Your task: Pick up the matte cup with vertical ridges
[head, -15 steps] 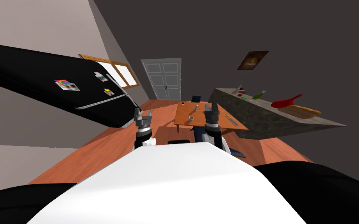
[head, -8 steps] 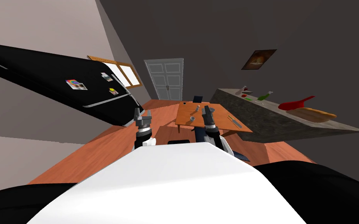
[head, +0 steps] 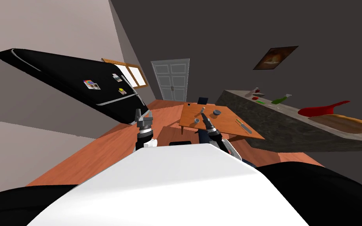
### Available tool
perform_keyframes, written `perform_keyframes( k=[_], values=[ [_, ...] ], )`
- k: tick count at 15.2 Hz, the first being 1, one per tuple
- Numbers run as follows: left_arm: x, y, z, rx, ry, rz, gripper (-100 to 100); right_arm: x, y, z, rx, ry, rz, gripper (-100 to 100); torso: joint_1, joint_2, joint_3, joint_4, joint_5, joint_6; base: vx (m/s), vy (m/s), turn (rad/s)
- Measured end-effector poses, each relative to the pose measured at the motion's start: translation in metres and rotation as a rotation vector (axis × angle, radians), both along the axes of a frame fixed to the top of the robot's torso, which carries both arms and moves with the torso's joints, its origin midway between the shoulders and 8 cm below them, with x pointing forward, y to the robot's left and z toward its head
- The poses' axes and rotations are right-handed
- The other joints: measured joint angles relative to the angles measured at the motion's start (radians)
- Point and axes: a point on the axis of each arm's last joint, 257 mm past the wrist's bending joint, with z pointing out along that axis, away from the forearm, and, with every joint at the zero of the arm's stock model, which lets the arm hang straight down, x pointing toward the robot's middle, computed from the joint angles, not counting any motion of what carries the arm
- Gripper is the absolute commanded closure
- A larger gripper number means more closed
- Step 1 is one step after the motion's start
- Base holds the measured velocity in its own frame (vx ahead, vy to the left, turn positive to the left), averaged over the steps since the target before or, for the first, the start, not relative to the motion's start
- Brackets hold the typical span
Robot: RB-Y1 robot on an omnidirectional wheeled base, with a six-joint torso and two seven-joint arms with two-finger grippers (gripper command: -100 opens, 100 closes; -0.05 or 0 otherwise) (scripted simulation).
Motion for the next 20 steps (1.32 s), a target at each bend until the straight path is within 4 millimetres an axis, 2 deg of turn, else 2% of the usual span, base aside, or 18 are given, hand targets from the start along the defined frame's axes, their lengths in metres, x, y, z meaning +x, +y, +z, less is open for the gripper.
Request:
perform_keyframes(
  k=[3, 8, 11, 16, 20],
  values=[
    [0.000, 0.000, 0.000, 0.000, 0.000, 0.000, 0, 0.006, -0.008, -0.037, -0.097, 0.086, -0.002, -100, 0.001, -0.001, 0.000, 0.000, 0.000, 0.000, 0.024, 0.042, 0.148],
    [0.000, 0.000, 0.000, 0.000, 0.000, 0.000, 0, 0.003, -0.037, -0.101, -0.262, 0.228, -0.011, -100, 0.000, -0.001, -0.001, 0.000, 0.000, 0.000, 0.030, 0.041, 0.170],
    [0.000, 0.000, 0.000, 0.000, 0.000, 0.000, 0, -0.008, -0.058, -0.139, -0.372, 0.320, -0.017, -100, 0.001, -0.001, -0.001, 0.000, 0.000, 0.000, 0.035, 0.043, 0.168],
    [0.000, 0.000, 0.000, 0.000, 0.000, 0.000, 0, -0.025, -0.090, -0.184, -0.525, 0.434, -0.020, -100, 0.001, -0.001, -0.001, 0.000, 0.000, 0.000, 0.036, 0.044, 0.154],
    [0.000, 0.000, 0.000, 0.000, 0.000, 0.000, 0, -0.045, -0.128, -0.224, -0.662, 0.537, -0.023, -100, 0.001, -0.002, -0.001, 0.000, 0.000, -0.001, 0.050, 0.038, 0.229]
  ],
)
